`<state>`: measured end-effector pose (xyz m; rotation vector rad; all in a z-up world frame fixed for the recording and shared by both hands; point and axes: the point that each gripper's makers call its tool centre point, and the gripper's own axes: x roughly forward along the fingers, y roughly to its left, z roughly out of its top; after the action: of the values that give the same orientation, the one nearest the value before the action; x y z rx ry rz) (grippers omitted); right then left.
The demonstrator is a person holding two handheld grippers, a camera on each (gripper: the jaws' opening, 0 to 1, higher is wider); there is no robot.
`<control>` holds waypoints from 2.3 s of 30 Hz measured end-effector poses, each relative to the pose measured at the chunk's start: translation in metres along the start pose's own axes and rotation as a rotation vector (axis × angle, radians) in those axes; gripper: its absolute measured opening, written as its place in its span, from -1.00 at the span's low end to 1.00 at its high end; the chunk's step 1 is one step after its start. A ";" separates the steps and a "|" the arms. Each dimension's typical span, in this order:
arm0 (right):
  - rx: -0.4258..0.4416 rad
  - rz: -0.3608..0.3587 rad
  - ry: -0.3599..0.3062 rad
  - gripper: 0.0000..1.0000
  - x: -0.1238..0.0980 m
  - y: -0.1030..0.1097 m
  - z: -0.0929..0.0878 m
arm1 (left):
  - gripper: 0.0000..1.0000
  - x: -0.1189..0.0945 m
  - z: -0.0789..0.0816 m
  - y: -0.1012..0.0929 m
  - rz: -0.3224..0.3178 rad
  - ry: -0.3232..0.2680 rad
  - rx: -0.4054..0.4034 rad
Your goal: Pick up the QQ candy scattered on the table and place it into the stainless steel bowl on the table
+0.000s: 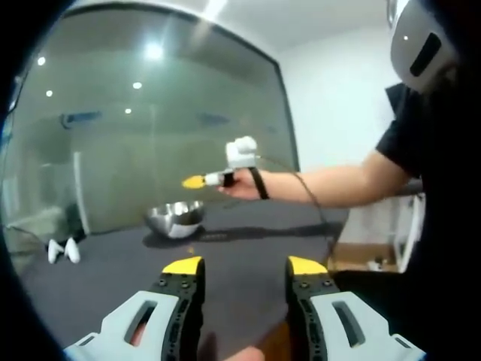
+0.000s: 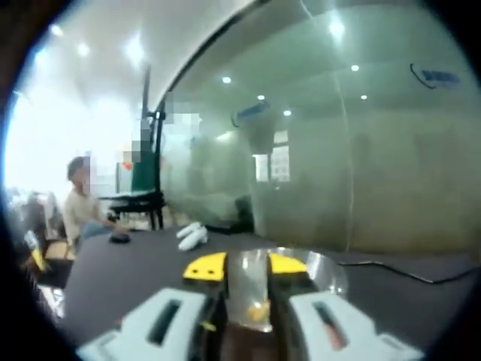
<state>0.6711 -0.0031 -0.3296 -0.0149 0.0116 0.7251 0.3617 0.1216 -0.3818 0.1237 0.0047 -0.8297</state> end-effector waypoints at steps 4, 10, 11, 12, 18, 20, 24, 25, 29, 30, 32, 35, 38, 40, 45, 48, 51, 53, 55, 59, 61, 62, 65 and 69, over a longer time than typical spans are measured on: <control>-0.033 0.030 0.013 -0.60 -0.032 0.024 -0.011 | -0.12 -0.002 -0.001 0.002 0.001 -0.006 0.000; 0.049 0.086 -0.015 -0.60 -0.055 0.040 -0.016 | -0.12 0.000 0.000 0.001 -0.004 -0.015 -0.013; 0.031 0.084 -0.010 -0.60 -0.058 0.040 -0.018 | -0.12 0.001 0.001 0.000 -0.005 -0.017 -0.007; 0.010 0.081 -0.003 -0.60 -0.062 0.042 -0.023 | -0.12 0.001 0.003 0.000 -0.007 -0.022 -0.006; -0.037 0.128 0.037 -0.59 -0.080 0.061 -0.043 | -0.12 0.002 0.000 -0.001 -0.011 -0.015 -0.006; -0.015 0.132 0.033 -0.60 -0.086 0.063 -0.047 | -0.12 0.002 -0.001 -0.001 -0.010 -0.013 -0.009; 0.011 0.134 0.047 -0.60 -0.095 0.067 -0.066 | -0.12 0.001 -0.002 -0.002 -0.018 -0.004 -0.005; 0.012 0.129 0.057 -0.60 -0.096 0.067 -0.070 | -0.12 0.001 -0.002 -0.001 -0.016 -0.003 -0.003; 0.035 0.101 0.064 -0.59 -0.095 0.065 -0.080 | -0.12 0.001 -0.001 0.002 -0.005 -0.011 -0.013; 0.030 0.103 0.077 -0.59 -0.094 0.066 -0.084 | -0.12 0.002 -0.001 0.002 -0.006 -0.010 -0.011; 0.022 0.107 0.093 -0.59 -0.093 0.070 -0.090 | -0.12 0.002 -0.001 0.000 -0.012 -0.007 -0.005; 0.018 0.116 0.108 -0.59 -0.091 0.072 -0.095 | -0.12 0.003 -0.001 -0.001 -0.017 -0.009 -0.002; 0.029 0.112 0.114 -0.59 -0.089 0.071 -0.097 | -0.12 0.003 0.000 0.000 -0.011 -0.018 -0.003; 0.022 0.111 0.122 -0.59 -0.087 0.070 -0.099 | -0.12 0.003 0.001 0.001 -0.009 -0.028 -0.011; 0.010 0.117 0.141 -0.58 -0.077 0.068 -0.106 | -0.12 0.002 0.000 0.002 -0.011 -0.027 -0.010; -0.019 0.114 0.173 -0.58 -0.069 0.066 -0.116 | -0.12 0.002 0.000 0.002 -0.013 -0.024 -0.007; -0.016 0.129 0.195 -0.58 -0.060 0.066 -0.125 | -0.12 0.000 0.000 0.003 -0.012 -0.025 -0.008; -0.050 0.137 0.211 -0.58 -0.056 0.067 -0.127 | -0.12 -0.001 0.000 0.004 -0.010 -0.021 -0.007; -0.048 0.154 0.206 -0.57 -0.048 0.068 -0.125 | -0.12 -0.004 0.000 0.006 -0.005 -0.025 -0.017; -0.087 0.191 0.235 -0.57 -0.028 0.074 -0.131 | -0.12 -0.004 -0.001 0.010 0.010 -0.025 -0.025; -0.091 0.211 0.255 -0.55 -0.019 0.079 -0.134 | -0.12 -0.004 -0.001 0.010 0.011 -0.025 -0.024; -0.097 0.221 0.254 -0.55 -0.014 0.082 -0.133 | -0.12 -0.003 -0.001 0.010 0.010 -0.023 -0.023; -0.128 0.254 0.283 -0.54 -0.003 0.090 -0.140 | -0.12 -0.004 -0.003 0.011 0.016 -0.009 -0.025; -0.138 0.278 0.318 -0.55 0.015 0.085 -0.150 | -0.12 -0.009 -0.004 0.014 0.027 -0.009 -0.037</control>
<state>0.6251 0.0678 -0.4809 -0.2647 0.2722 0.9948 0.3664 0.1382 -0.3838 0.0848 0.0102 -0.8028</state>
